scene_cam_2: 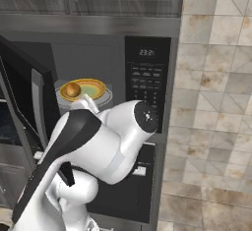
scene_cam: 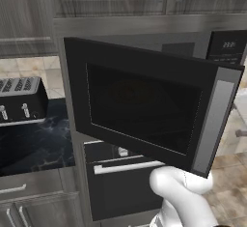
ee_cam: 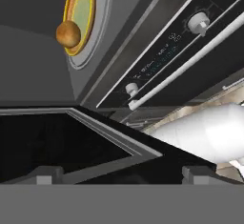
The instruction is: Retrieve the reheated potato from the microwave, then place the potato, cheese, and condiment on the cutting board.
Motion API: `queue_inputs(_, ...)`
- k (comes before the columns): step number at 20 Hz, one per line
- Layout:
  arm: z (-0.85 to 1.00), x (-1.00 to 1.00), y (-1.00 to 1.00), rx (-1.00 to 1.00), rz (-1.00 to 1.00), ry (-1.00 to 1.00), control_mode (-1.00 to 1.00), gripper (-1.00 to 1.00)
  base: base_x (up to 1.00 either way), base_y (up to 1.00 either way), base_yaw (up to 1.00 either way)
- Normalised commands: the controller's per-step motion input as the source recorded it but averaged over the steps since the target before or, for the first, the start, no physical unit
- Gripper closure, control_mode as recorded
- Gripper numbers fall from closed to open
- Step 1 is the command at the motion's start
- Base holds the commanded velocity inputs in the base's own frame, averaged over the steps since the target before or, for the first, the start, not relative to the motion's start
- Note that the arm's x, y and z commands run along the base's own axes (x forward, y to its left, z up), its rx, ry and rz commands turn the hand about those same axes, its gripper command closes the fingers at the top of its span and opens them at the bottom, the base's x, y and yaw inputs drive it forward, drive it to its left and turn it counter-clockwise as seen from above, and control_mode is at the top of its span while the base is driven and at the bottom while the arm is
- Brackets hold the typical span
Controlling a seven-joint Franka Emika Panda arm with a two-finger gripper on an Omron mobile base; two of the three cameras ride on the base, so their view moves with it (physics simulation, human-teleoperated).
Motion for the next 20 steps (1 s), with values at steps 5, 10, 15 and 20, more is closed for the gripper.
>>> queue_inputs(5, -0.25, 0.52, 0.05, 0.06, 0.0, 0.1, -1.0, -1.0, 0.0, 0.0, 0.0)
queue_inputs(10, -0.26, 0.29, 0.03, 0.17, 0.02, 0.02, -1.0, -1.0, 0.0, 0.0, 0.0)
queue_inputs(15, -0.21, 0.15, 0.08, 0.2, 0.04, 0.0, -1.0, -1.0, 0.0, 0.0, 0.0)
queue_inputs(20, -0.05, 0.07, 0.32, 0.05, 0.0, -0.05, -1.0, -1.0, 0.0, 0.0, 0.0)
